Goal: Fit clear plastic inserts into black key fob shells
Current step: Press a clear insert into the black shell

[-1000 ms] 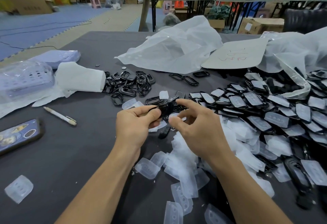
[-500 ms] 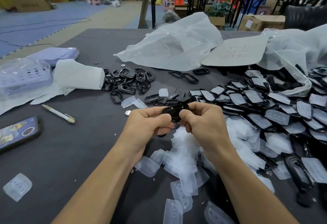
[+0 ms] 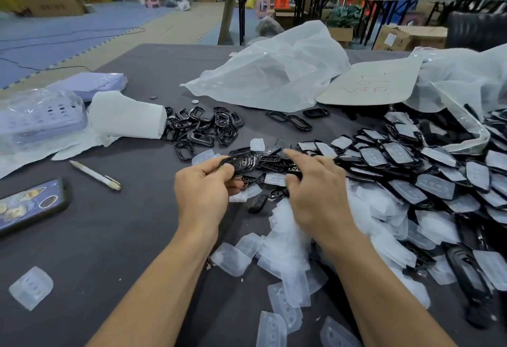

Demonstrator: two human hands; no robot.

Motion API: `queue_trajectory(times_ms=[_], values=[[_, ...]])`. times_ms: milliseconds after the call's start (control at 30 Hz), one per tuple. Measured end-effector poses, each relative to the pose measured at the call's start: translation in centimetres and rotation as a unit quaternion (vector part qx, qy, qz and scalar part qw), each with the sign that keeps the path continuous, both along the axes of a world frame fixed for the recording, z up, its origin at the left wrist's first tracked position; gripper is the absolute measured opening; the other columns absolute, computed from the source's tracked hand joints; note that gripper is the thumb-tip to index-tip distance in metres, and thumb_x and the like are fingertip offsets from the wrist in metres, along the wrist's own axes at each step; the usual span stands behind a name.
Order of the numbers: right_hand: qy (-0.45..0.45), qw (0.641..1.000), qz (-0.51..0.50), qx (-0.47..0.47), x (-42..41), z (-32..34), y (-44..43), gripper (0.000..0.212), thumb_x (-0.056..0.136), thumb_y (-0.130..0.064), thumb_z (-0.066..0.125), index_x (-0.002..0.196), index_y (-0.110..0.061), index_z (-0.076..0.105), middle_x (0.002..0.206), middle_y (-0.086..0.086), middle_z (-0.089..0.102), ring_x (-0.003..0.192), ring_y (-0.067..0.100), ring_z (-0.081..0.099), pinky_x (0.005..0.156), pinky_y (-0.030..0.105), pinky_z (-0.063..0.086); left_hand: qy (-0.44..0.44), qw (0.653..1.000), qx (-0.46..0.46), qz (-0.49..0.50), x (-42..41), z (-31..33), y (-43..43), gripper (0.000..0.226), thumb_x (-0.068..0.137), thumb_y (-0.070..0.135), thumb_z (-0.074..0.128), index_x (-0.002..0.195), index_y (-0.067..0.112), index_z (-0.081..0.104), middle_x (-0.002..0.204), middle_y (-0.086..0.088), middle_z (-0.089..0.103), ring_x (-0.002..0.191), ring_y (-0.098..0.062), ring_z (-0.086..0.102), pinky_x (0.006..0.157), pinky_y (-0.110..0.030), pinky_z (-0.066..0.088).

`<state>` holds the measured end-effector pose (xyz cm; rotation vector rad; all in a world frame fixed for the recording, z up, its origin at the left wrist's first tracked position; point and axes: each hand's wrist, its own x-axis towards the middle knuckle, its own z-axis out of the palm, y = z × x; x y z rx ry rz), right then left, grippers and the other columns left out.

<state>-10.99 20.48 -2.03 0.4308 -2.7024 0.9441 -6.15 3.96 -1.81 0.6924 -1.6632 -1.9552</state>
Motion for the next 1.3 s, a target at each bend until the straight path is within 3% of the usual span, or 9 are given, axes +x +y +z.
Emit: queue_trajectory(times_ms=[133, 267, 467, 700, 800, 967, 1067, 1200, 1300], values=[[0.019, 0.992, 0.035, 0.12, -0.1, -0.9, -0.2, 0.03, 0.1, -0.036, 0.056, 0.127, -0.035, 0.07, 0.129, -0.017, 0.065, 0.126, 0.013, 0.042, 0.106, 0.027, 0.012, 0.009, 1.0, 0.008, 0.012, 0.0, -0.1, -0.3, 0.039, 0.095, -0.005, 0.063, 0.076, 0.025, 0.081, 0.071, -0.004, 0.078, 0.054, -0.013, 0.068, 0.055, -0.023, 0.058], [0.029, 0.999, 0.024, 0.034, -0.3, -1.0, 0.0, 0.014, 0.092, -0.027, 0.071, 0.102, -0.031, 0.081, 0.108, -0.014, 0.074, 0.112, 0.006, 0.038, 0.097, 0.019, 0.014, 0.003, 1.0, -0.001, -0.001, 0.0, -0.1, -0.2, 0.033, 0.095, -0.003, 0.065, 0.085, 0.023, 0.082, 0.07, -0.004, 0.077, 0.055, -0.013, 0.068, 0.056, -0.022, 0.058], [0.062, 0.998, -0.001, -0.003, 0.0, -0.8, -0.1, 0.025, 0.101, -0.022, 0.061, 0.121, -0.025, 0.076, 0.129, -0.007, 0.07, 0.123, 0.016, 0.04, 0.108, 0.029, 0.024, 0.012, 1.0, 0.003, 0.016, -0.1, 0.0, -0.4, 0.032, 0.094, -0.002, 0.068, 0.083, 0.025, 0.079, 0.067, 0.0, 0.076, 0.054, -0.012, 0.068, 0.055, -0.024, 0.059], [0.085, 0.978, -0.188, 0.007, -1.9, 2.1, 6.2, 0.026, 0.101, -0.023, 0.061, 0.124, -0.025, 0.075, 0.105, 0.017, 0.07, 0.111, 0.036, 0.054, 0.103, 0.044, 0.038, 0.024, 0.999, 0.005, 0.022, 0.1, 0.2, -0.6, 0.051, 0.093, -0.001, 0.068, 0.065, 0.039, 0.081, 0.071, -0.002, 0.077, 0.056, -0.014, 0.07, 0.055, -0.022, 0.058], [0.034, 0.964, -0.261, 0.047, -2.3, 3.0, 9.9, 0.034, 0.098, -0.009, 0.058, 0.127, -0.02, 0.073, 0.121, 0.016, 0.069, 0.126, 0.036, 0.051, 0.113, 0.046, 0.028, 0.021, 1.0, 0.006, 0.014, 0.1, 0.2, -0.4, 0.052, 0.093, -0.002, 0.069, 0.064, 0.039, 0.081, 0.069, 0.001, 0.077, 0.055, -0.012, 0.069, 0.055, -0.021, 0.057], [0.016, 0.983, -0.183, 0.024, -1.3, 3.6, 7.6, 0.065, 0.087, 0.009, 0.05, 0.143, -0.021, 0.06, 0.139, 0.014, 0.061, 0.133, 0.036, 0.049, 0.116, 0.047, 0.036, 0.001, 1.0, -0.008, 0.009, 0.0, 0.0, -0.3, 0.027, 0.093, 0.0, 0.069, 0.084, 0.023, 0.079, 0.066, 0.004, 0.075, 0.053, -0.011, 0.068, 0.055, -0.021, 0.057], [-0.018, 0.998, -0.063, 0.015, -0.8, 2.8, 4.9, 0.046, 0.094, -0.002, 0.053, 0.126, -0.028, 0.073, 0.122, 0.01, 0.072, 0.117, 0.03, 0.061, 0.107, 0.043, 0.049, -0.006, 1.0, -0.003, 0.011, 0.0, 0.0, -0.4, 0.023, 0.093, 0.0, 0.069, 0.088, 0.02, 0.078, 0.066, 0.001, 0.076, 0.051, -0.011, 0.067, 0.054, -0.022, 0.057], [-0.033, 0.99, -0.061, 0.123, -0.2, 0.7, 3.0, 0.033, 0.103, -0.028, 0.051, 0.133, -0.029, 0.066, 0.114, 0.002, 0.07, 0.116, 0.023, 0.047, 0.103, 0.036, 0.031, -0.008, 1.0, -0.012, 0.003, 0.2, -0.1, -0.4, 0.026, 0.093, -0.001, 0.069, 0.086, 0.022, 0.078, 0.064, 0.001, 0.075, 0.05, -0.01, 0.065, 0.054, -0.022, 0.058], [-0.019, 0.985, -0.076, 0.156, -0.5, 0.5, 2.6, 0.018, 0.102, -0.037, 0.054, 0.113, -0.034, 0.067, 0.112, -0.005, 0.067, 0.106, 0.02, 0.045, 0.099, 0.038, 0.028, -0.01, 1.0, -0.021, -0.011, 0.2, -0.1, -0.2, 0.028, 0.093, -0.001, 0.069, 0.083, 0.023, 0.078, 0.063, 0.004, 0.074, 0.05, -0.009, 0.064, 0.052, -0.019, 0.056]])
